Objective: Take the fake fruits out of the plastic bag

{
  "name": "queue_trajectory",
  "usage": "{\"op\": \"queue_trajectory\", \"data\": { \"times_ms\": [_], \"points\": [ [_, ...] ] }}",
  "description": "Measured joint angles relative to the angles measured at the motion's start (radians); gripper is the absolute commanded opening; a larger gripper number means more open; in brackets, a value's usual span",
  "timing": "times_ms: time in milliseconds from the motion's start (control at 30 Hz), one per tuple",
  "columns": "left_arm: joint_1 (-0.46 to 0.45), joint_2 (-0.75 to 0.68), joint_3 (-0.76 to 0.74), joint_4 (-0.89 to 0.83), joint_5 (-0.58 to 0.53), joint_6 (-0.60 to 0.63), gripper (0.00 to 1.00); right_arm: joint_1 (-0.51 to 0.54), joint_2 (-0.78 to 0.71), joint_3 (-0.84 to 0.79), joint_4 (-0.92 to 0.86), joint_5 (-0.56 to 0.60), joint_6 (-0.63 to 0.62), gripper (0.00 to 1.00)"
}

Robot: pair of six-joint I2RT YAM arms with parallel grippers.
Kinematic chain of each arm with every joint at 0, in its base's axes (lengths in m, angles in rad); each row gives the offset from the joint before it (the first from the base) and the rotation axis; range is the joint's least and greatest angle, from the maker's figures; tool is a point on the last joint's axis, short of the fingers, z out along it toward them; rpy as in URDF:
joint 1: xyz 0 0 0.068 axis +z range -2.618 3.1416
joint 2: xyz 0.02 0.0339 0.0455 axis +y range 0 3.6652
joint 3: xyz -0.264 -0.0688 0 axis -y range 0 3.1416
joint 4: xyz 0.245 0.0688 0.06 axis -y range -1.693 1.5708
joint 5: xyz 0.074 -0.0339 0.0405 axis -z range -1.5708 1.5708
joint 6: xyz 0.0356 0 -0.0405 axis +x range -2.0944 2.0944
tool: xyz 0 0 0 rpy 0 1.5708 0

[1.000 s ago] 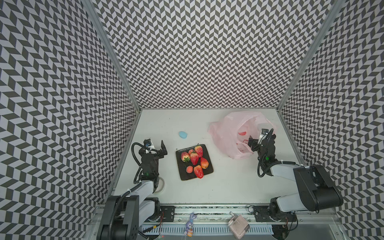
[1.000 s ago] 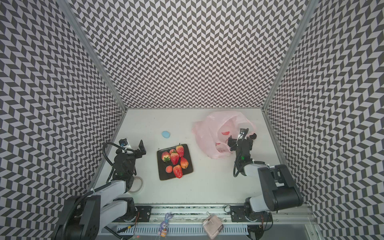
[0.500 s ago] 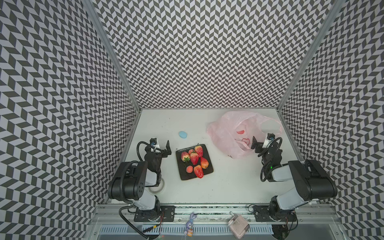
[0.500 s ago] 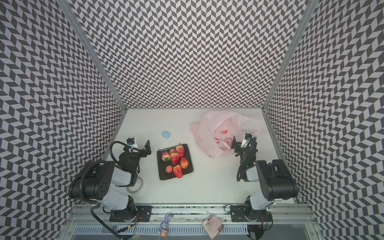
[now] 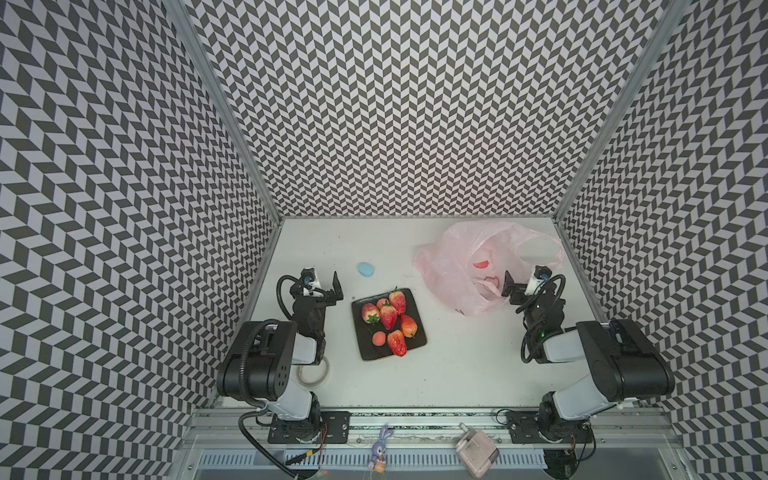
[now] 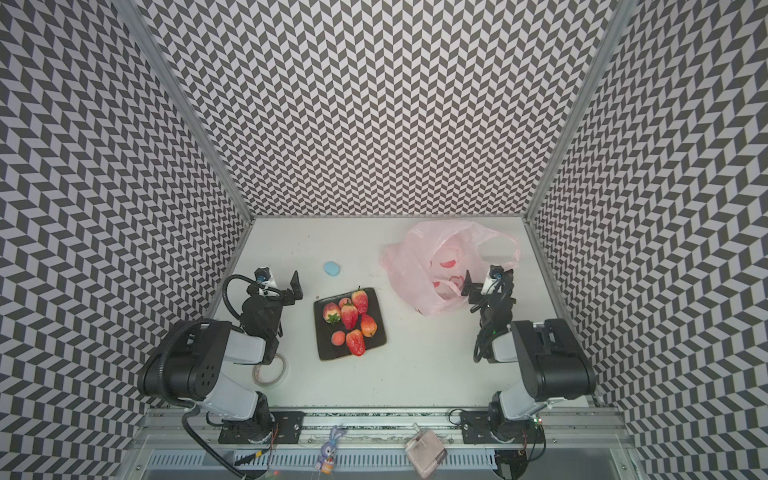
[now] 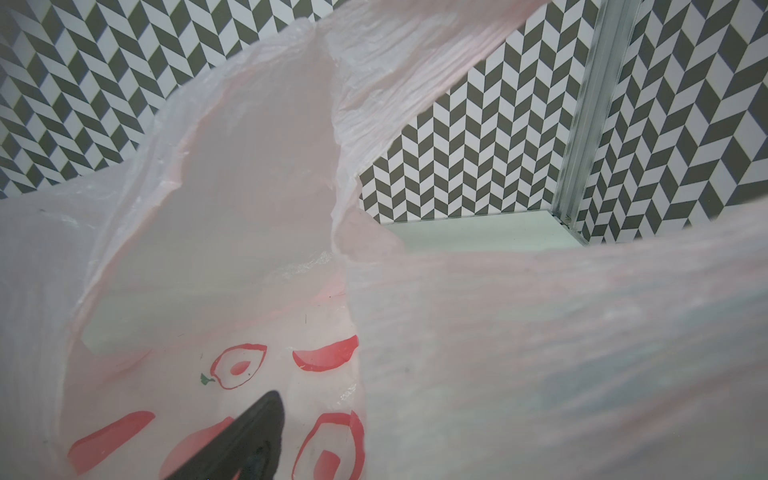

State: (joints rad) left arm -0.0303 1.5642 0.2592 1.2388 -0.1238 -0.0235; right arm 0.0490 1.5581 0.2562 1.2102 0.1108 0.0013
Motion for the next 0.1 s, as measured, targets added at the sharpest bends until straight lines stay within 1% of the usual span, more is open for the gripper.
{"op": "queue_trajectory", "data": {
  "times_ms": [100],
  "points": [
    [0.0, 0.0, 0.003, -0.001, 0.0, 0.0, 1.0, 0.0, 0.0, 0.0, 0.008, -0.003, 0.0, 0.99]
  ]
}}
